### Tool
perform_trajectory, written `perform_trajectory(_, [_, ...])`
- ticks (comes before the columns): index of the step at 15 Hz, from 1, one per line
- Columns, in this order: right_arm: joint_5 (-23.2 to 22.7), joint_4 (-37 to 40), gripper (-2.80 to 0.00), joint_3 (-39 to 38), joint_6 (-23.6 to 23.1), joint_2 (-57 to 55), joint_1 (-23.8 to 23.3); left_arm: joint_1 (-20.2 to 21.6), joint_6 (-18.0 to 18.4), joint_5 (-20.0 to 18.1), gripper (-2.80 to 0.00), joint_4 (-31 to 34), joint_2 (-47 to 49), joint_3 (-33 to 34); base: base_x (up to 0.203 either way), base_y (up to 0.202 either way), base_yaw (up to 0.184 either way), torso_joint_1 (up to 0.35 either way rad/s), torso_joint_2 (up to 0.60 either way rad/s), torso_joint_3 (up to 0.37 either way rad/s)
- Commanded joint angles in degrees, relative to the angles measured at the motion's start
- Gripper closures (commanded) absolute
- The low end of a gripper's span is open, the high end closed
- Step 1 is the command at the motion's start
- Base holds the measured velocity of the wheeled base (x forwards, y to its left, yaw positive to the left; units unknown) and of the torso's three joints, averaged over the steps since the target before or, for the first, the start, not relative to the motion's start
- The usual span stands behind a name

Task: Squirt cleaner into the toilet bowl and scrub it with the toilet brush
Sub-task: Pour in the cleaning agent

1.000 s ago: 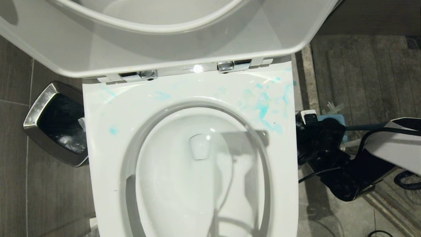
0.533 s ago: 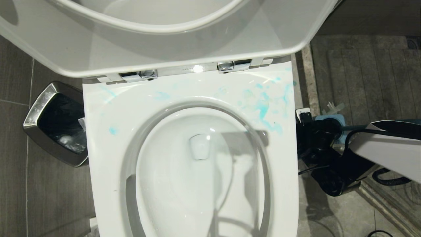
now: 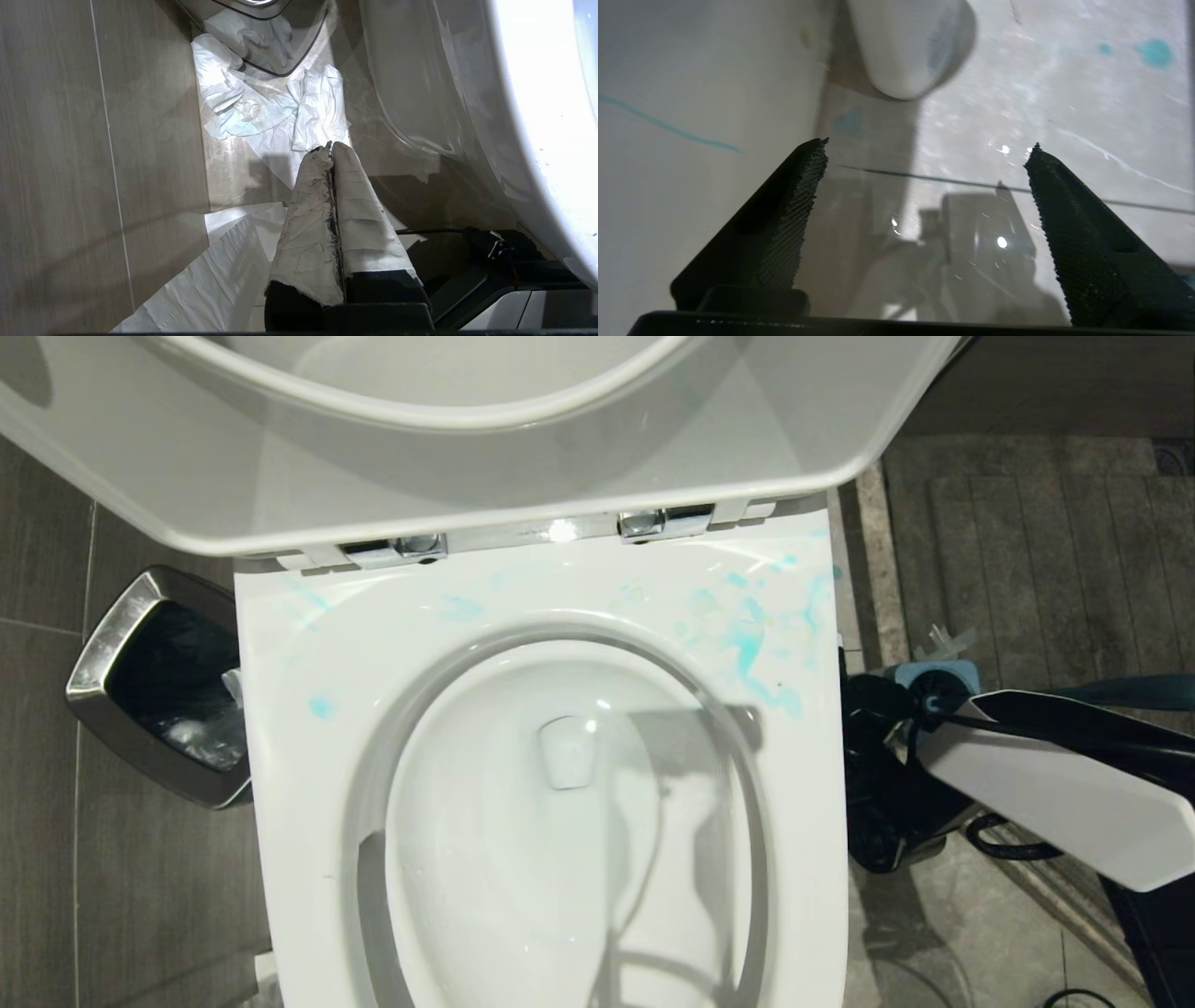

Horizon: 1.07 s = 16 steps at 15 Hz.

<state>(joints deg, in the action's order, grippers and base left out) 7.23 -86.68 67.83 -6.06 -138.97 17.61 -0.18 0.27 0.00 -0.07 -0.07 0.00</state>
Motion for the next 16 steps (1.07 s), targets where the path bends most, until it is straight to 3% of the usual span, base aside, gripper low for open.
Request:
perform_trajectory(1, [-1.06,-0.96,-2.80,3.08,-0.41,-3.19,0.90,0.01,0.00,0.00,0.00,-0.01,0.07,0.00,0.000,0.000,0.000,0.000,0.00,0.000])
perform_trajectory(11, [-5.20,-0.94,-2.80,23.23,-9.00,-10.96,0.84,0.01,0.00,0.00,0.00,-0.01,0.07,0.00,0.000,0.000,0.000,0.000,0.00,0.000])
perform_trajectory(16, [-7.92,-0.15,-2.80,31.60,-16.69,-13.63,-0.03,0.01,0.00,0.00,0.00,-0.01,0.07,0.00,0.000,0.000,0.000,0.000,0.00,0.000])
